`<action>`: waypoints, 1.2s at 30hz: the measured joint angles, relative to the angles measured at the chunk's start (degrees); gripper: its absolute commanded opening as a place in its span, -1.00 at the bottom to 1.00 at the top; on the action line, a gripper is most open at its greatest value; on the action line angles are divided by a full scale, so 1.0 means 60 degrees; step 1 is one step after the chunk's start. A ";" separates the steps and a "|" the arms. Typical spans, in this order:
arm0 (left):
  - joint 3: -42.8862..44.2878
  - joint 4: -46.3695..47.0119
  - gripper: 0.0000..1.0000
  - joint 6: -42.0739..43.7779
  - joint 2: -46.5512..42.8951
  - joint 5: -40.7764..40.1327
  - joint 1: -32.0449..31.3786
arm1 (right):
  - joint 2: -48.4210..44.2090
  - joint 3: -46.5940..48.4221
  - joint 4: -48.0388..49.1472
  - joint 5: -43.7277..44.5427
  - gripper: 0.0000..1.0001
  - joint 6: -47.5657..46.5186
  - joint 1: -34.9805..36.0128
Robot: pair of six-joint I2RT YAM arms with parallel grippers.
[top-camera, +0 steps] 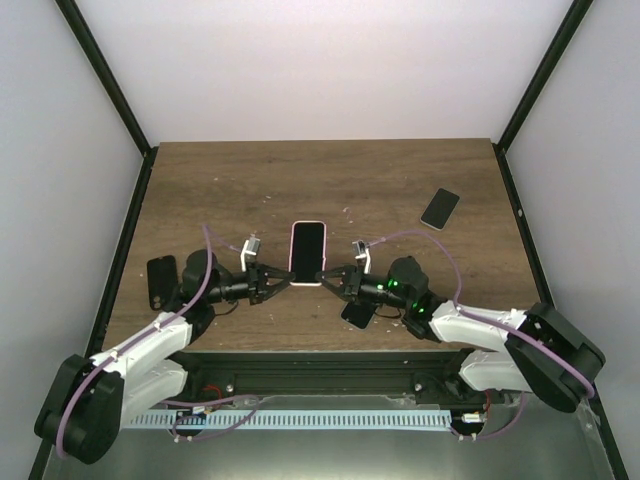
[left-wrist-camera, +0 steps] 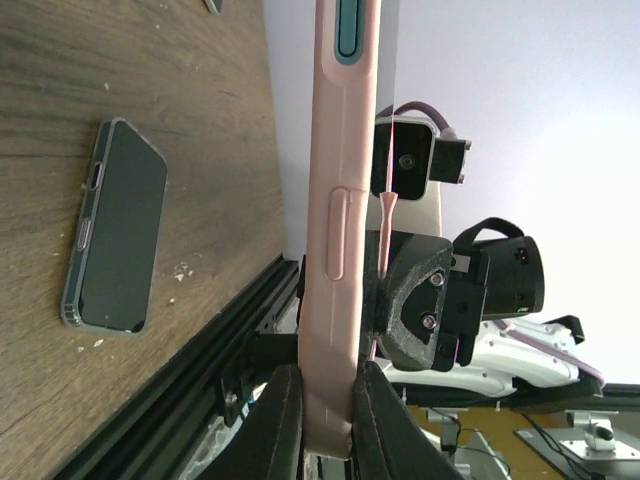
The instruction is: Put the phone into the phone case
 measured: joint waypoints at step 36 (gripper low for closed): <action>0.1953 -0.8196 0.99 0.4036 -0.0831 -0.3610 0.0546 | 0.3115 0.0721 -0.3144 -0.0240 -0.13 -0.1818 0.0047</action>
